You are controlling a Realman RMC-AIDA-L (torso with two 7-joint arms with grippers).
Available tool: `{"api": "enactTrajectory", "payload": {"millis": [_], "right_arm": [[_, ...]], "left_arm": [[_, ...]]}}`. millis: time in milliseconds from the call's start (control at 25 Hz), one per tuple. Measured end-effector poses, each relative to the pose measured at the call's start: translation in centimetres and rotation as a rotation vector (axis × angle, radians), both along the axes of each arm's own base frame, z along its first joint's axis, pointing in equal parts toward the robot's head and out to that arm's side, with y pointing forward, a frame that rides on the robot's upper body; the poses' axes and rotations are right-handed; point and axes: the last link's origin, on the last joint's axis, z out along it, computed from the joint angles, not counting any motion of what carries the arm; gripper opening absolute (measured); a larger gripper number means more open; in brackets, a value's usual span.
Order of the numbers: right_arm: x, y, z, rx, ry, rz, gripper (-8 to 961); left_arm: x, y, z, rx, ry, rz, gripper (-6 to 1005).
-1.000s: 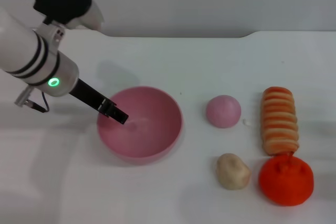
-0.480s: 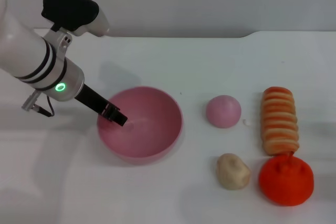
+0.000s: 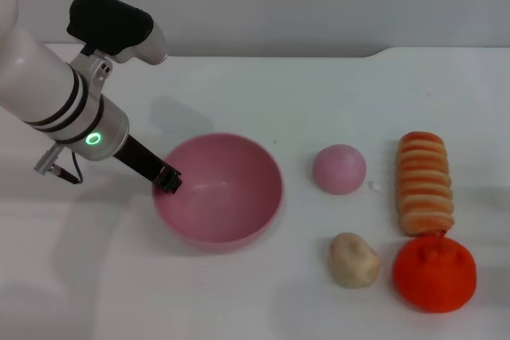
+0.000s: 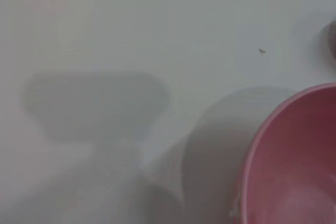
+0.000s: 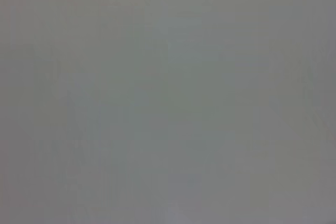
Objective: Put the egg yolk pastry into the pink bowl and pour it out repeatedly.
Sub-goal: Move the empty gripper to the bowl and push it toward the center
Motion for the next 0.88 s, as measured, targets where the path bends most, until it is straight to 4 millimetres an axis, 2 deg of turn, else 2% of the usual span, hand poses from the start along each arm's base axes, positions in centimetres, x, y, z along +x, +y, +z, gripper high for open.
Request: {"api": "enactTrajectory", "payload": {"millis": [160, 360, 520, 720, 880], "right_arm": [[0.0, -0.1, 0.0, 0.0, 0.0, -0.001, 560], [0.0, -0.1, 0.0, -0.004, -0.003, 0.004, 560], [-0.3, 0.4, 0.0, -0.005, 0.014, 0.02, 560], [-0.9, 1.6, 0.3, -0.024, 0.16, 0.067, 560], [-2.1, 3.6, 0.6, -0.147, 0.28, 0.169, 560]], "left_arm": [[0.1, 0.0, -0.1, -0.005, 0.003, -0.011, 69], [0.2, 0.2, 0.0, 0.014, -0.005, -0.01, -1], [0.3, 0.4, 0.2, 0.028, -0.014, -0.008, -1], [1.1, 1.5, 1.2, 0.112, -0.123, 0.015, -2], [1.3, 2.0, 2.1, 0.151, -0.164, 0.029, -2]]}}
